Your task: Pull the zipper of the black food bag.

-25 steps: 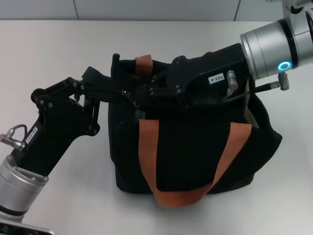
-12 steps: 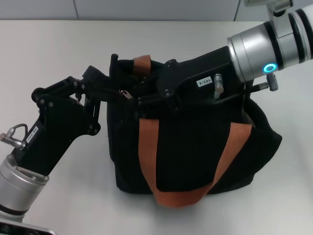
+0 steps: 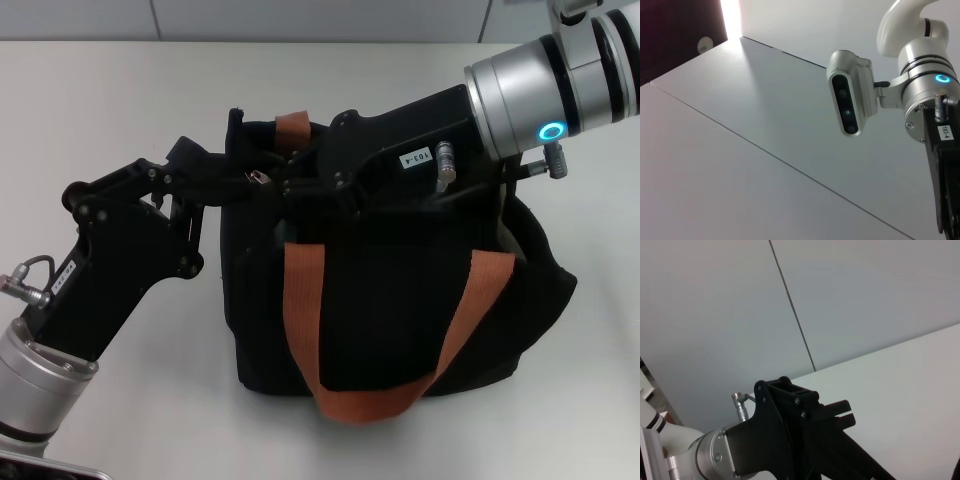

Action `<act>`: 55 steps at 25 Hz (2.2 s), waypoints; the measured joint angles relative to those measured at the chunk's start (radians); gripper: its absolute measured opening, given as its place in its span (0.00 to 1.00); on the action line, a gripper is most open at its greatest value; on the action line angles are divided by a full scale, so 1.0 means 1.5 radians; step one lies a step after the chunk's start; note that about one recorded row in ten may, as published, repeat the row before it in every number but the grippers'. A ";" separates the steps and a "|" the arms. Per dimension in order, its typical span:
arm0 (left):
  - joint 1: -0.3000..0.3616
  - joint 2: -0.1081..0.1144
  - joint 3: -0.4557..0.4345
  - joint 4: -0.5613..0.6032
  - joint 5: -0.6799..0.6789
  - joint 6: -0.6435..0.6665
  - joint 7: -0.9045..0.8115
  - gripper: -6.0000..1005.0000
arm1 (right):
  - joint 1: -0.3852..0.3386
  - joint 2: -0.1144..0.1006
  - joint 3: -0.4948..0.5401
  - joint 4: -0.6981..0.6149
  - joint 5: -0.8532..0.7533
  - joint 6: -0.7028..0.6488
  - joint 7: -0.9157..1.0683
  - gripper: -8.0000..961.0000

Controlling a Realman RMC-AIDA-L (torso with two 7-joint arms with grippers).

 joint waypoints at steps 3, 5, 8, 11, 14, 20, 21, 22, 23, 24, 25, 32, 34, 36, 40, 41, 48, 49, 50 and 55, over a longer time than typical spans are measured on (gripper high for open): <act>0.000 0.000 0.000 0.000 0.000 0.000 0.000 0.07 | -0.001 0.000 0.000 -0.001 0.000 -0.001 0.000 0.11; 0.000 0.000 0.000 0.000 0.000 0.000 0.000 0.07 | -0.001 0.000 0.000 -0.001 0.000 -0.002 0.000 0.09; 0.000 0.000 0.000 0.000 0.000 0.000 0.000 0.07 | -0.001 0.000 0.001 -0.001 0.001 -0.012 0.000 0.06; 0.000 0.000 -0.001 0.001 0.000 0.000 0.000 0.07 | -0.001 0.000 0.001 -0.005 0.001 -0.020 0.000 0.04; 0.000 0.000 -0.001 0.001 0.000 -0.001 0.000 0.07 | -0.004 -0.001 0.003 -0.010 0.001 -0.026 0.000 0.03; -0.002 0.000 0.001 0.000 0.000 -0.002 0.000 0.07 | -0.010 -0.001 0.015 -0.015 0.001 -0.028 0.000 0.03; -0.002 0.000 0.001 0.001 0.000 -0.002 0.000 0.07 | -0.010 -0.002 0.017 -0.015 0.001 -0.028 0.000 0.03; -0.002 0.000 0.001 0.001 0.000 -0.002 0.000 0.07 | -0.010 -0.002 0.019 -0.014 0.001 -0.028 -0.001 0.03; -0.003 0.000 0.001 0.000 0.000 -0.004 0.000 0.07 | -0.010 -0.002 0.020 -0.013 0.001 -0.028 -0.002 0.03; -0.003 0.000 0.001 0.000 0.000 -0.004 0.000 0.07 | -0.010 -0.002 0.020 -0.013 0.001 -0.028 -0.002 0.03; -0.003 0.000 0.002 0.000 0.000 -0.004 0.000 0.07 | -0.010 -0.002 0.020 -0.012 0.001 -0.029 -0.002 0.03; -0.004 0.000 0.002 0.002 0.000 -0.003 0.000 0.07 | -0.010 -0.001 0.020 -0.010 0.001 -0.029 -0.001 0.10; -0.004 0.000 0.002 0.002 0.000 -0.005 0.000 0.08 | -0.010 -0.001 0.020 -0.007 0.001 -0.027 -0.001 0.12; -0.004 0.000 0.002 0.002 0.000 -0.007 0.000 0.08 | -0.010 -0.001 0.020 0.001 0.001 -0.023 -0.003 0.12; -0.005 0.000 0.001 0.003 0.004 -0.008 0.000 0.08 | -0.006 -0.001 0.020 0.010 -0.001 -0.021 -0.010 0.12; -0.005 0.000 0.001 0.003 0.005 -0.008 0.000 0.08 | -0.005 -0.001 0.020 0.010 -0.001 -0.021 -0.013 0.10; -0.005 0.000 -0.001 0.003 0.007 -0.008 0.000 0.08 | -0.006 0.000 0.018 0.008 0.000 -0.021 -0.035 0.01; -0.005 0.000 -0.001 0.003 0.007 -0.008 0.000 0.08 | -0.006 0.000 0.019 0.007 0.000 -0.021 -0.035 0.01; -0.005 0.000 -0.002 0.003 0.007 -0.008 0.000 0.08 | -0.005 0.000 0.019 0.006 -0.001 -0.022 -0.035 0.01; -0.005 0.000 -0.004 0.009 0.007 -0.016 0.000 0.08 | -0.004 -0.001 0.020 0.003 -0.003 -0.021 -0.037 0.01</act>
